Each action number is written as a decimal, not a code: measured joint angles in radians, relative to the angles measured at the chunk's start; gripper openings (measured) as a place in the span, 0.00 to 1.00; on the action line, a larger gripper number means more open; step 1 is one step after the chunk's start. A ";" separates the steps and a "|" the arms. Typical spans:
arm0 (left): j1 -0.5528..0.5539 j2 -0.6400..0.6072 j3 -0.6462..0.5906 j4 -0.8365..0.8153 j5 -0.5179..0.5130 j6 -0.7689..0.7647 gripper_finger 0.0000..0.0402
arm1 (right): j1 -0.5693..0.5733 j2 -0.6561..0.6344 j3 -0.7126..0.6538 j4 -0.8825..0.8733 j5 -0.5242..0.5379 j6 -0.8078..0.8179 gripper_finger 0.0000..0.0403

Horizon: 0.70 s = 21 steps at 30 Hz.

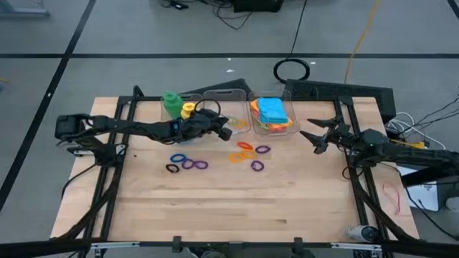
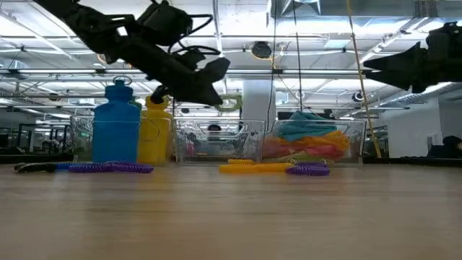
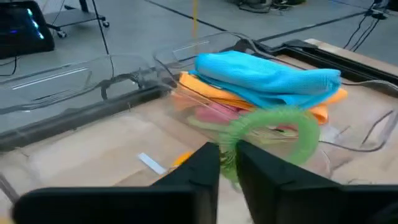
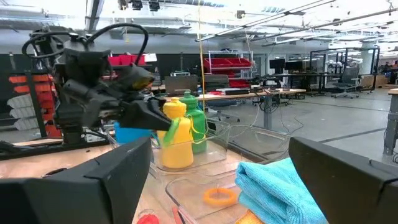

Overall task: Pick & Place Sports Items
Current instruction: Put the green wrist coil into the middle transparent container, then put the black wrist coil into the middle transparent container

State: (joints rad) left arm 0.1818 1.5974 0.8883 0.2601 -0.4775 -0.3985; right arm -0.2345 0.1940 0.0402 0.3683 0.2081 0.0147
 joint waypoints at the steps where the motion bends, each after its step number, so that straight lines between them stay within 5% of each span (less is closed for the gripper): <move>1: 0.000 0.000 0.000 0.000 0.000 0.002 0.14 | 0.000 0.000 0.000 0.000 0.000 0.000 0.72; 10: 0.000 0.000 0.000 -0.002 0.002 0.080 0.37 | 0.000 0.000 0.000 0.000 0.000 0.000 0.72; 21: -0.027 -0.060 0.000 -0.006 0.180 0.162 0.47 | 0.000 0.000 0.000 0.000 0.000 0.000 0.72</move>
State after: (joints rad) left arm 0.1551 1.5373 0.8883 0.2542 -0.2973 -0.2369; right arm -0.2344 0.1936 0.0406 0.3683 0.2081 0.0147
